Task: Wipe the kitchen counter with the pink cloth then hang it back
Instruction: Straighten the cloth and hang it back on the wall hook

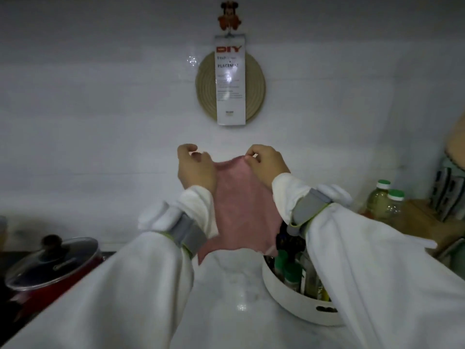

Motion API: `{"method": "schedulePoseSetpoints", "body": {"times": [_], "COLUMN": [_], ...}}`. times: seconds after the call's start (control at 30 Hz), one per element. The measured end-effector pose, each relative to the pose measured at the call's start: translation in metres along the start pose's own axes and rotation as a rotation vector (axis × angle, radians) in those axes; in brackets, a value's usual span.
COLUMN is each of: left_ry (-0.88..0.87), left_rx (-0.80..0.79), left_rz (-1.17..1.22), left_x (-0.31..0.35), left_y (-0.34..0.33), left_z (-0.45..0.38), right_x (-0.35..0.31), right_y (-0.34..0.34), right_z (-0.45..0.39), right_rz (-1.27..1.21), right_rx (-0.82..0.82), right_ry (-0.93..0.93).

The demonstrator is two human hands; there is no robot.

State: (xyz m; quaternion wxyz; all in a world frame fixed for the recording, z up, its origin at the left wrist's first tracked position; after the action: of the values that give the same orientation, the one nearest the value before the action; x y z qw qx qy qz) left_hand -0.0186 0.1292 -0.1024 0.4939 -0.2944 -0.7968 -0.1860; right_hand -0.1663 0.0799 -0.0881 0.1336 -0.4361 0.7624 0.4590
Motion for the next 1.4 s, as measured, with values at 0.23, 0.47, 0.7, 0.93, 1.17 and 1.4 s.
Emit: {"method": "schedulePoseSetpoints", "body": {"times": [0.23,0.47,0.7,0.93,1.17,1.4], "left_ry": [-0.455,-0.236,-0.209,-0.44,-0.652,-0.801], "left_rx": [-0.389,-0.502,-0.535,-0.44,-0.372,-0.237], "left_rz": [-0.338,-1.09,-0.441,-0.384,-0.652,-0.742], "left_x": [-0.026,-0.003,0.006,-0.015,-0.015,0.039], "left_y": [-0.061,-0.079,-0.076,-0.066,-0.053,-0.072], "left_z": [0.038,-0.003,-0.022,-0.025,-0.044,-0.09], "right_x": [-0.025,-0.033,-0.036,-0.034,-0.04,-0.037], "right_y": [-0.009,0.005,-0.008,-0.023,-0.014,-0.011], "right_z": [-0.025,-0.042,-0.046,-0.037,-0.038,-0.041], "right_rz": [0.161,0.258,0.564,0.567,0.472,0.372], "right_rx": [-0.047,-0.037,-0.095,0.096,0.221,0.158], "right_ry": [0.139,0.187,0.133,0.143,0.218,0.164]}}
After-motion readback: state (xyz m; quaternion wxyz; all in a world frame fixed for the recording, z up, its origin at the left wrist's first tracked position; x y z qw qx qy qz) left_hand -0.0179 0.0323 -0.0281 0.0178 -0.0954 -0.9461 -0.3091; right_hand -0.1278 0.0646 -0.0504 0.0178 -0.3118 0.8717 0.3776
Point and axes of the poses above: each hand's wrist, its own z-axis away from the middle knuckle, its own y-axis out of the back of the hand, x = y × z, the point moved 3 cm from there along -z, towards the middle knuckle, and after that the axes turned 1 degree about z, right-handed, at the moved point
